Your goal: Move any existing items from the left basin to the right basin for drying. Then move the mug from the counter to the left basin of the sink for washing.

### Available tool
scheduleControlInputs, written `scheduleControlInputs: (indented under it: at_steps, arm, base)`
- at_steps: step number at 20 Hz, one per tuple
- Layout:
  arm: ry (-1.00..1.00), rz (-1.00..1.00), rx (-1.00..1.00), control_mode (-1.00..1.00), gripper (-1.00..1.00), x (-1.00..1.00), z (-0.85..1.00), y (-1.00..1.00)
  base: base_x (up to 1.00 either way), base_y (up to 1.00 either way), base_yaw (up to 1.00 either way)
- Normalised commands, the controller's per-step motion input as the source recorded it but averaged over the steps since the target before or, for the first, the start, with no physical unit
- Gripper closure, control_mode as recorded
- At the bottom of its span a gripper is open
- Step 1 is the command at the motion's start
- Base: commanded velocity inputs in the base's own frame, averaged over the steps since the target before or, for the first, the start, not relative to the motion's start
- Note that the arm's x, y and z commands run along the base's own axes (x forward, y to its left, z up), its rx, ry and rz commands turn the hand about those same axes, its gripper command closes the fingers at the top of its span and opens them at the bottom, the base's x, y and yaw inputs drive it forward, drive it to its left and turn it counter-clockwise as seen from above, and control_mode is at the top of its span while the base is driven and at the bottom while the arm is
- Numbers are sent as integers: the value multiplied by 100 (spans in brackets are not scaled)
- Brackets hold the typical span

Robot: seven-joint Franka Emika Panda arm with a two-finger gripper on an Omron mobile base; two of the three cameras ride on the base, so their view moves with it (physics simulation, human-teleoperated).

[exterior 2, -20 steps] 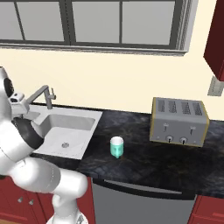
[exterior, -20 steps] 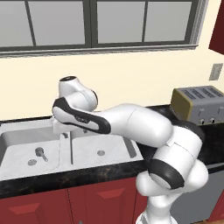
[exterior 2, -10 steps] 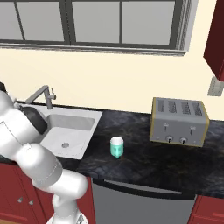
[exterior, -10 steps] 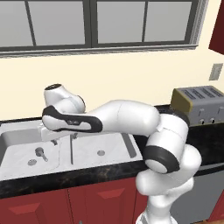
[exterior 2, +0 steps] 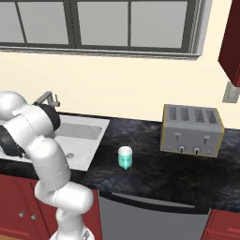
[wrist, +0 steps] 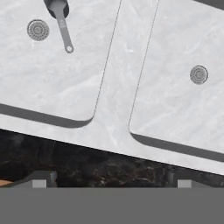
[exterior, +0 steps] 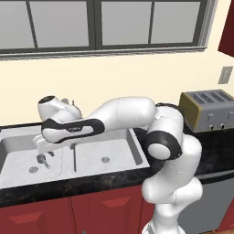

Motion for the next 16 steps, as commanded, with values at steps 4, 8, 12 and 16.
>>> scheduleControlInputs:
  at_steps: [4, 8, 12, 16]
  arm:
    - [0, 0, -3, -100, -100, 24, -28, 34]
    - [0, 0, -3, -100, -100, 19, -21, 31]
    - [0, 0, -4, -100, -100, 19, -21, 12]
    - [0, 0, -3, -100, -100, 36, -22, 10]
  base:
    - [0, 0, 0]
    - [0, 0, 0]
    - [0, 0, 0]
    - [0, 0, 0]
